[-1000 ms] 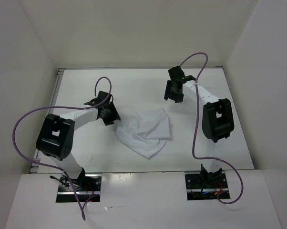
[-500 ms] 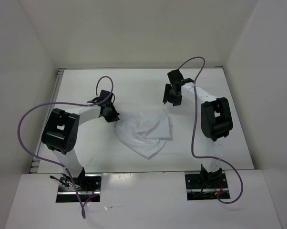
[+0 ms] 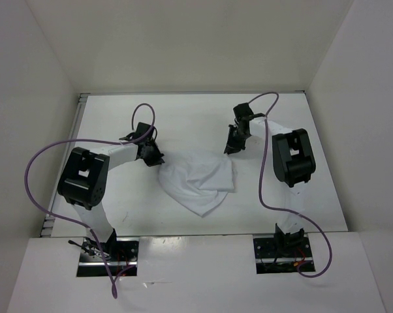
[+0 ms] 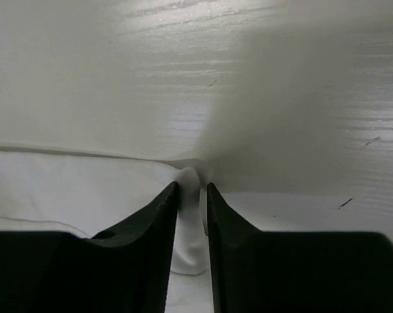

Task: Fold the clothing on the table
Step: Flatten the skirt out

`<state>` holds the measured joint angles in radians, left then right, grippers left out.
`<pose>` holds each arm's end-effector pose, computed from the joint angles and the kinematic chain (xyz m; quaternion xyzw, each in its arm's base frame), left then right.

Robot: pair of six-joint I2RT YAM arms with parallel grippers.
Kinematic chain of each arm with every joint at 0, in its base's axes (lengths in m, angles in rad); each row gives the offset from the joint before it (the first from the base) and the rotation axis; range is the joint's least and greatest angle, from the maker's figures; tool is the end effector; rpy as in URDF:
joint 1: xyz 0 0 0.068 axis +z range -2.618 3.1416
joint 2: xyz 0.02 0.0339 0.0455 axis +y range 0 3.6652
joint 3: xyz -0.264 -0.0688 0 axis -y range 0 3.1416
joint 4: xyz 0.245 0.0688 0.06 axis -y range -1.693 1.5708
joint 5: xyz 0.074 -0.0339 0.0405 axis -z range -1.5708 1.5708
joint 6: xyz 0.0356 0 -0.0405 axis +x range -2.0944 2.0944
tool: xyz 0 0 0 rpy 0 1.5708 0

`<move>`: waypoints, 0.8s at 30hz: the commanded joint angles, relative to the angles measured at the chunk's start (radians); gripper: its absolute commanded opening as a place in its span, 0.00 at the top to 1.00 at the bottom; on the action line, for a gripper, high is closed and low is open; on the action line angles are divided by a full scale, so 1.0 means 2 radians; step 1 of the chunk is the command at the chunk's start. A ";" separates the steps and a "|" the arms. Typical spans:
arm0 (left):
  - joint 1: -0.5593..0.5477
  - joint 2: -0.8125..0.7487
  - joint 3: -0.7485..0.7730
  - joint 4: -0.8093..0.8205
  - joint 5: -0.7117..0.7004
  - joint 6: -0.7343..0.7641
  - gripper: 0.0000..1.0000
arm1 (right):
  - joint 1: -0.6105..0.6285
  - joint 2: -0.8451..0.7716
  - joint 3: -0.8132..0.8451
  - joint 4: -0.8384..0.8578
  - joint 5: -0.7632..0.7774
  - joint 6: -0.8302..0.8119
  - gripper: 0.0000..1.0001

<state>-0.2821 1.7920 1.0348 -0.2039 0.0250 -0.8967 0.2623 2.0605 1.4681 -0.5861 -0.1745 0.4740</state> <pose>0.3455 -0.1011 0.1565 -0.2849 0.9103 -0.1767 0.2429 0.4066 0.1156 0.1587 0.0863 0.9734 0.1496 0.1504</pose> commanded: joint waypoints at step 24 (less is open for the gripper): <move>0.058 -0.108 0.245 0.017 0.192 0.092 1.00 | -0.060 -0.226 0.283 -0.070 -0.036 -0.040 1.00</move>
<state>-0.1711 1.6543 1.6146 -0.2024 0.3130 -0.7353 0.1482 1.7123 2.0403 -0.7094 -0.2726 0.4335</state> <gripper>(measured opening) 0.020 0.011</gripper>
